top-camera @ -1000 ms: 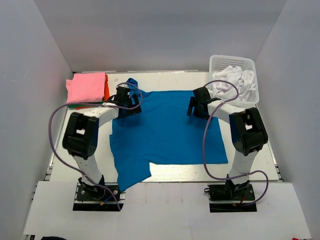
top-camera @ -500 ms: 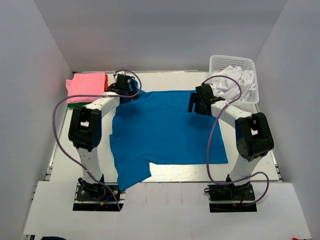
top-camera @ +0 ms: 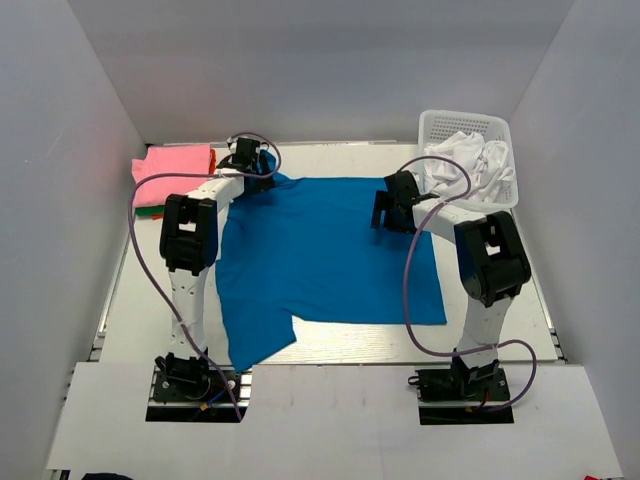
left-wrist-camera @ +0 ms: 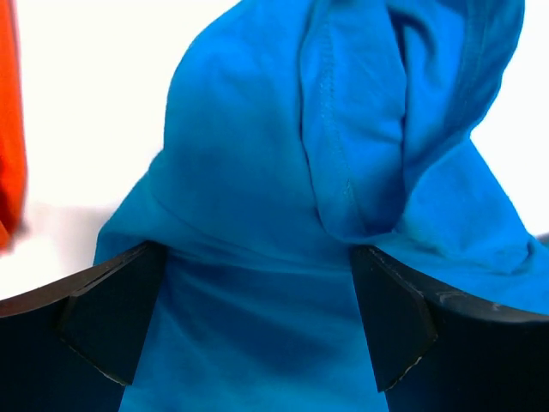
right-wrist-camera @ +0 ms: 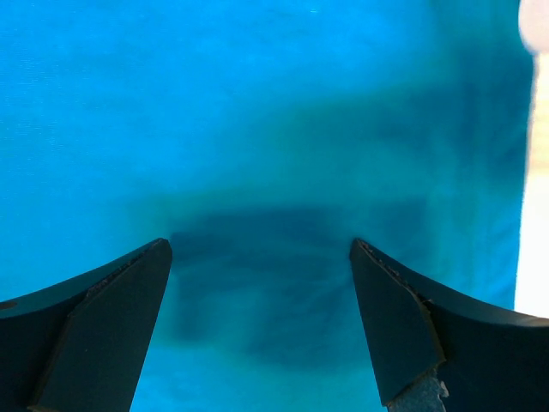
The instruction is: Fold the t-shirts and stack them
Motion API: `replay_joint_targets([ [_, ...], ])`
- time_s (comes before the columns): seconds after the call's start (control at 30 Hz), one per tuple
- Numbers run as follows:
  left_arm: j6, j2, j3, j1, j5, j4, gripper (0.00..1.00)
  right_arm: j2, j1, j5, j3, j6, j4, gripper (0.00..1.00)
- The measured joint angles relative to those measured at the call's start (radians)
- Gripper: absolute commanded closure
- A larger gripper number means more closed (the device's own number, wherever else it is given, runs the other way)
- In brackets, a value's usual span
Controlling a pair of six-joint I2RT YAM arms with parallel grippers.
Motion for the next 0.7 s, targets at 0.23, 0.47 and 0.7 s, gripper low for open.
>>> replay_joint_targets([
  [0.23, 0.036, 0.122, 0.211, 0.039, 0.055, -0.035, 0.0, 0.094, -0.013, -0.021, 0.129, 0.003, 0.0, 0.09],
  [0.47, 0.069, 0.13, 0.281, 0.046, 0.089, -0.108, 0.0, 0.086, -0.023, -0.045, 0.182, -0.02, -0.007, 0.09],
  [0.7, 0.038, -0.246, -0.05, 0.034, 0.105, -0.143, 0.0, -0.172, -0.018, -0.084, 0.026, -0.011, 0.023, 0.09],
])
